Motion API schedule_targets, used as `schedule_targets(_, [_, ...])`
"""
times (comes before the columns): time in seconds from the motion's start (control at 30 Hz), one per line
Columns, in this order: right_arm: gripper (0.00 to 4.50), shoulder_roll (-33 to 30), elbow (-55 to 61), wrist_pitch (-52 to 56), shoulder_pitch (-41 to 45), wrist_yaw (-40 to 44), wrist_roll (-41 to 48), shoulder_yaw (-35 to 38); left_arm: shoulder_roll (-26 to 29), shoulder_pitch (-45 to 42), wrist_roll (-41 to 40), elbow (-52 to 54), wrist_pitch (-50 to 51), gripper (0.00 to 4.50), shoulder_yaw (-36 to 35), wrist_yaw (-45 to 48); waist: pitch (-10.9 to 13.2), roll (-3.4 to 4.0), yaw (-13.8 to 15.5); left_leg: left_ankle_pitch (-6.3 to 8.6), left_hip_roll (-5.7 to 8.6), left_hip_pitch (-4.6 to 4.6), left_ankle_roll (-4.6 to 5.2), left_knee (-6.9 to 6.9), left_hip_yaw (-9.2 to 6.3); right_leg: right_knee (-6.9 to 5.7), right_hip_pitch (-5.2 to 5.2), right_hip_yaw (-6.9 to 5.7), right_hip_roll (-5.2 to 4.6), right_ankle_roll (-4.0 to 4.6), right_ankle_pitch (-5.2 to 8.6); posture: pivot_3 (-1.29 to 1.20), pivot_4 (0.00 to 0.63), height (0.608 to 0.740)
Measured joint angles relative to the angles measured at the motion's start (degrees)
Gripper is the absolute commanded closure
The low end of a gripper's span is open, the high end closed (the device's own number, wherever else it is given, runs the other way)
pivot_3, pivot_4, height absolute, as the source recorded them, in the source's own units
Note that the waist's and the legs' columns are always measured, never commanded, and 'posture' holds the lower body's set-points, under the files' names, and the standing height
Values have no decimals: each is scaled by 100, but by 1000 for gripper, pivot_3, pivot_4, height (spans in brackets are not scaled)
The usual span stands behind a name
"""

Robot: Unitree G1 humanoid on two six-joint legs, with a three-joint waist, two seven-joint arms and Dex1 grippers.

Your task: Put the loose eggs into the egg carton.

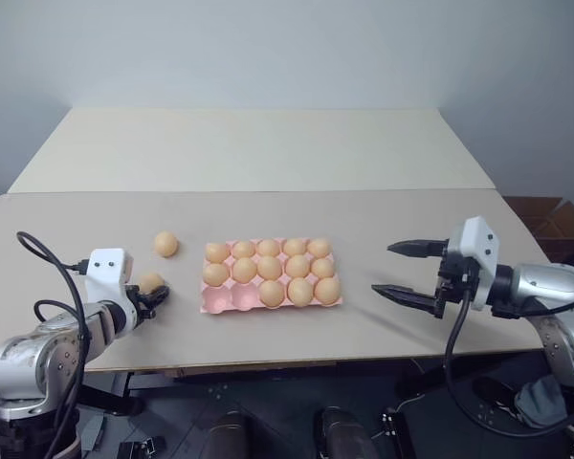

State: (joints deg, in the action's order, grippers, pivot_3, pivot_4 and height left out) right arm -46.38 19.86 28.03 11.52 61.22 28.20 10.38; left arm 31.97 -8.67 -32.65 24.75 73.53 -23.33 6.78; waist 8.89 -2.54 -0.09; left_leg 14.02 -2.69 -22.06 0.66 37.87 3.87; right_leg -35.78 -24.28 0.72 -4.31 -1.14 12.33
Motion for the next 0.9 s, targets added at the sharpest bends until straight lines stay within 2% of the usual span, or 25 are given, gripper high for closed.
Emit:
schedule_targets(0.03, [0,-7,16,0,-48,-2,10,6,27,2,30,1,-21,3004,30,43,0,0,2,0,0,0,0,0,0,1,0,0,0,0,0,0,150,740])
schedule_targets(0.13, [0,-12,98,0,-152,5,109,49,442,244,111,179,-296,3004,245,409,0,0,-9,0,-2,-3,0,0,0,0,-6,3,0,1,0,0,150,740])
schedule_targets(0.3, [0,-228,164,-2,-366,418,518,280,1198,735,-33,826,-1235,3004,167,1682,0,1,8,0,-3,-2,0,0,3,1,-5,0,-4,37,22,0,150,740])
schedule_targets(0.47, [0,-279,173,-57,-429,722,690,289,1470,780,-468,1120,-1917,3004,244,2892,1,1,60,0,-3,2,0,1,13,0,-3,2,-4,41,26,0,150,740])
schedule_targets(0.57, [0,-281,171,-123,-417,725,684,282,1472,535,-563,1126,-2207,3004,861,3332,0,1,84,0,-1,2,0,1,13,0,-1,2,-3,36,26,0,150,740])
schedule_targets(0.73, [0,-281,210,-187,-418,688,681,247,1101,-191,-228,744,-2309,3004,2194,3332,0,1,77,0,4,-4,1,3,8,3,1,2,-1,-3,1,0,150,740])
schedule_targets(0.9, [0,-281,249,-195,-477,584,679,249,1070,-697,68,347,-2349,1534,2663,3378,0,1,41,0,2,-4,2,3,3,2,-2,2,4,-4,3,0,150,740])
